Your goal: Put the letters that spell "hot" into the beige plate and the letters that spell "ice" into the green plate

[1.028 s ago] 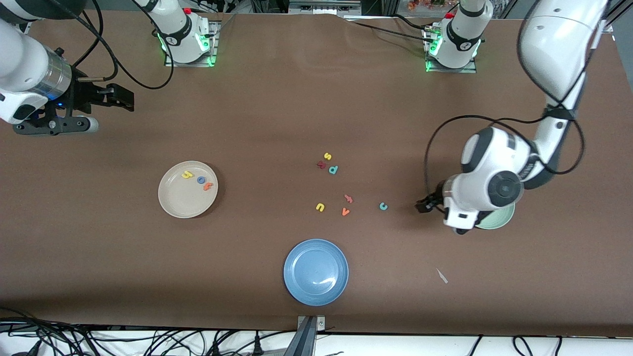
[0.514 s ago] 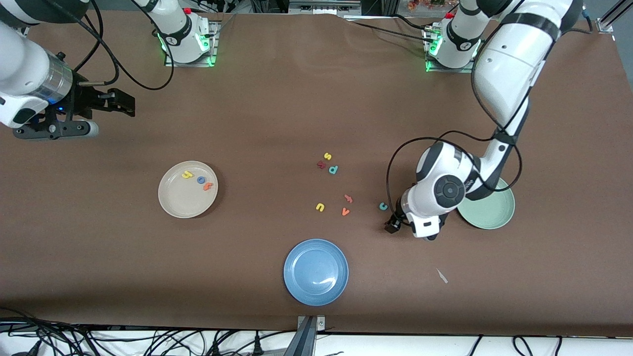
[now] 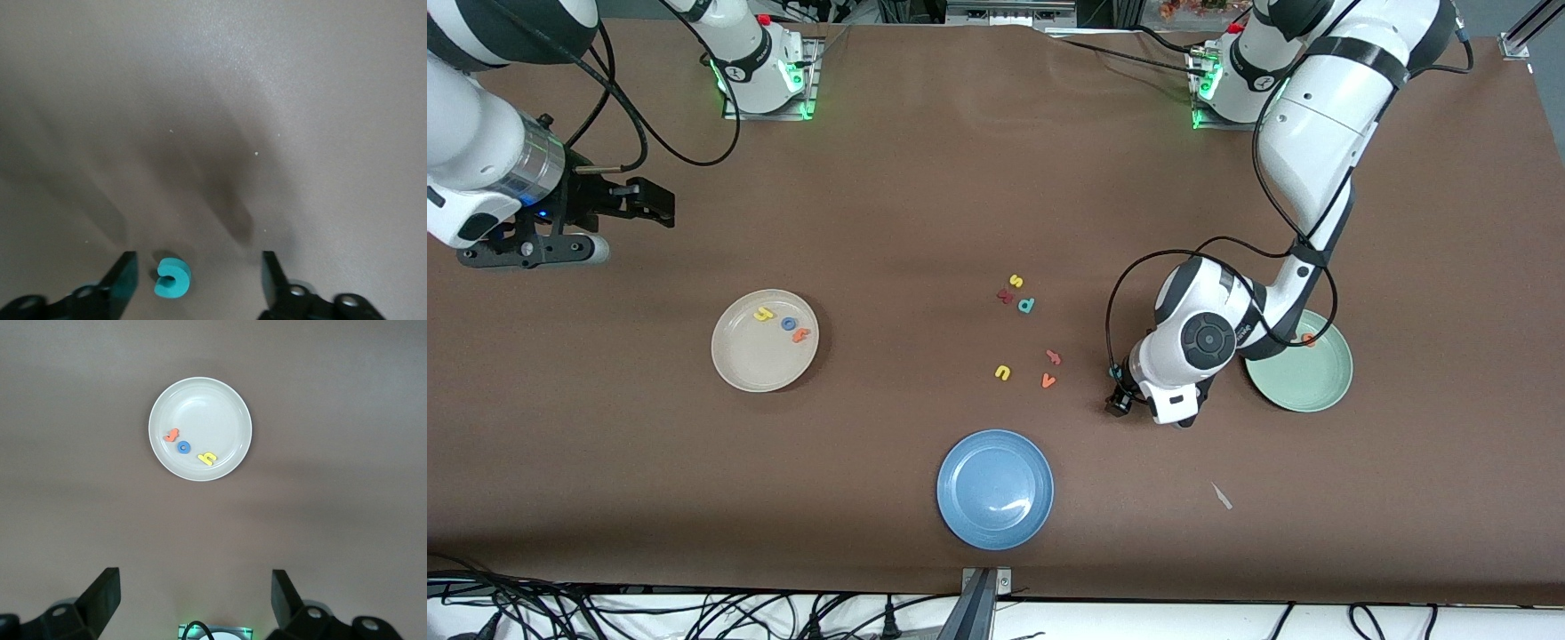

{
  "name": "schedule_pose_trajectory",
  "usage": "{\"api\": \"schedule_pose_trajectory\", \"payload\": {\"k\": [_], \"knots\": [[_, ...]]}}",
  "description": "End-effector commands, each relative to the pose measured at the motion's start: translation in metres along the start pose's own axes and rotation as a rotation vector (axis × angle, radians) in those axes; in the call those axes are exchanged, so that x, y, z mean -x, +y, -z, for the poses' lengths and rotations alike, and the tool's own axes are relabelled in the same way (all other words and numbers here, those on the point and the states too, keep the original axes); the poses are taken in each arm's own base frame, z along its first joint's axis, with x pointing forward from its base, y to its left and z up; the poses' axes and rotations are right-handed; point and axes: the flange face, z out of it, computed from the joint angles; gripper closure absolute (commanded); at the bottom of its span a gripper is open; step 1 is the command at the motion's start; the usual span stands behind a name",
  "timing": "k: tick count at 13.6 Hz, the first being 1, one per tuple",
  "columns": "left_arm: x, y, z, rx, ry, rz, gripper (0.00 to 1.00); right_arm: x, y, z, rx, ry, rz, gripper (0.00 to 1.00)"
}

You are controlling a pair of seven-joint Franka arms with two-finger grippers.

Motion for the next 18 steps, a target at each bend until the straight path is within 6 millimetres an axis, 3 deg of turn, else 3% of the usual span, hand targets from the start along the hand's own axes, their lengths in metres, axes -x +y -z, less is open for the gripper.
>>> {"api": "schedule_pose_trajectory", "payload": {"k": [1, 2, 3, 6, 9, 10, 12, 13, 14, 16, 18], "knots": [[0.003, 0.0, -0.003, -0.017, 0.017, 0.007, 0.23, -0.005, 0.0, 0.004, 0.015, 0.006, 0.004, 0.0], [0.003, 0.0, -0.002, -0.017, 0.017, 0.01, 0.25, -0.005, 0.0, 0.004, 0.017, 0.006, 0.004, 0.0], [0.004, 0.0, -0.002, -0.017, 0.016, 0.012, 0.35, -0.005, 0.0, 0.004, 0.015, 0.006, 0.004, 0.0], [0.014, -0.001, -0.006, -0.026, 0.015, 0.001, 0.36, -0.006, 0.0, 0.003, 0.015, 0.005, 0.004, 0.0], [0.015, -0.003, -0.009, -0.033, 0.016, -0.004, 0.53, -0.005, 0.0, 0.004, 0.015, 0.006, 0.006, 0.0], [0.015, -0.003, -0.009, -0.033, 0.016, -0.005, 0.61, -0.005, 0.001, 0.004, 0.015, 0.008, 0.004, 0.0], [0.012, -0.003, -0.005, -0.028, 0.017, -0.011, 0.89, -0.005, 0.001, 0.004, 0.015, 0.006, 0.004, 0.0], [0.011, -0.002, -0.002, -0.023, 0.018, -0.012, 0.99, -0.005, 0.001, 0.004, 0.015, 0.008, 0.004, 0.0], [0.007, -0.002, 0.0, -0.021, 0.019, -0.007, 1.0, -0.005, 0.001, 0.004, 0.013, 0.006, 0.003, 0.0], [-0.006, -0.001, 0.024, -0.025, 0.027, -0.008, 1.0, -0.005, 0.002, 0.004, 0.013, 0.008, 0.001, 0.0], [-0.025, -0.008, 0.062, -0.061, 0.016, -0.093, 1.0, -0.005, 0.002, 0.004, 0.013, 0.008, 0.001, 0.0]]}}
